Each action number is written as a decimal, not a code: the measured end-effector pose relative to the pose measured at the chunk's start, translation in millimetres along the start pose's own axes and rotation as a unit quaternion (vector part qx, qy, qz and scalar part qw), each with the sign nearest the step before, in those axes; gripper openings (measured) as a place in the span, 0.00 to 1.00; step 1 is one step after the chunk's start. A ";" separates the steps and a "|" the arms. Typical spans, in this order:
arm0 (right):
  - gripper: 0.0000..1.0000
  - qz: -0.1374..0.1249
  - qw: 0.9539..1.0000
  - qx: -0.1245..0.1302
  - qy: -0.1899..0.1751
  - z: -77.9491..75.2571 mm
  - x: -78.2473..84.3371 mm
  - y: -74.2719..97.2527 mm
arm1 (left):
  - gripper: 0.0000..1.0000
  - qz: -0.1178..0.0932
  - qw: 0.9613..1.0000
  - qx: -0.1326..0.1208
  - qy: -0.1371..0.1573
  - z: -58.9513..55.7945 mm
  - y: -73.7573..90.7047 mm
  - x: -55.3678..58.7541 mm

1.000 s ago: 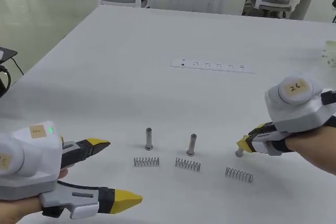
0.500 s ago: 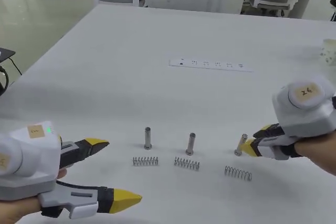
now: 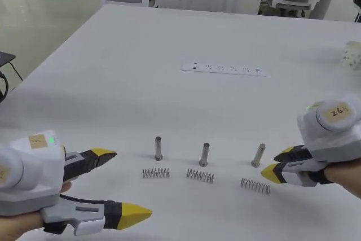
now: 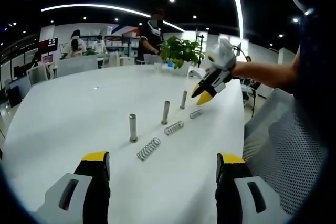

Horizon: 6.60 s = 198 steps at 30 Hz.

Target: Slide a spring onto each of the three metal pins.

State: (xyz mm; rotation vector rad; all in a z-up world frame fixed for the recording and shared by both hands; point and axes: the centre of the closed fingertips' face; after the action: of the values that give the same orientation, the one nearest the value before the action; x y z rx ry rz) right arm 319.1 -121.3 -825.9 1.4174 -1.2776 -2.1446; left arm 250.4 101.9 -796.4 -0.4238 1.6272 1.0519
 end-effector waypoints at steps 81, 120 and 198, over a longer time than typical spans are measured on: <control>0.08 0.080 0.988 -0.082 0.105 43.9 10.7 -3.8 | 0.65 -0.007 0.999 0.031 -0.025 -13.1 3.0 -12.5; 0.08 0.073 0.977 -0.106 0.173 86.2 -54.9 13.8 | 0.47 -0.022 0.986 0.123 -0.112 -52.2 -16.4 -61.9; 0.08 0.107 0.957 -0.150 0.226 135.0 -79.1 9.5 | 0.03 -0.028 0.955 0.158 -0.248 -87.4 -46.1 -51.1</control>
State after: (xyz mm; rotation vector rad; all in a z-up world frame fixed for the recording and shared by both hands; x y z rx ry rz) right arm 241.3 -6.6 -752.8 1.4486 -0.8502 -1.6571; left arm 249.6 -5.8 -768.3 0.0144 1.2866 0.7583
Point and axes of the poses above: the centre of the closed fingertips' face, and the gripper's own axes: y roughly backward along the fingers, z roughly to its left, x roughly out of its underside, and after that the axes turned 13 degrees about -x, right-handed
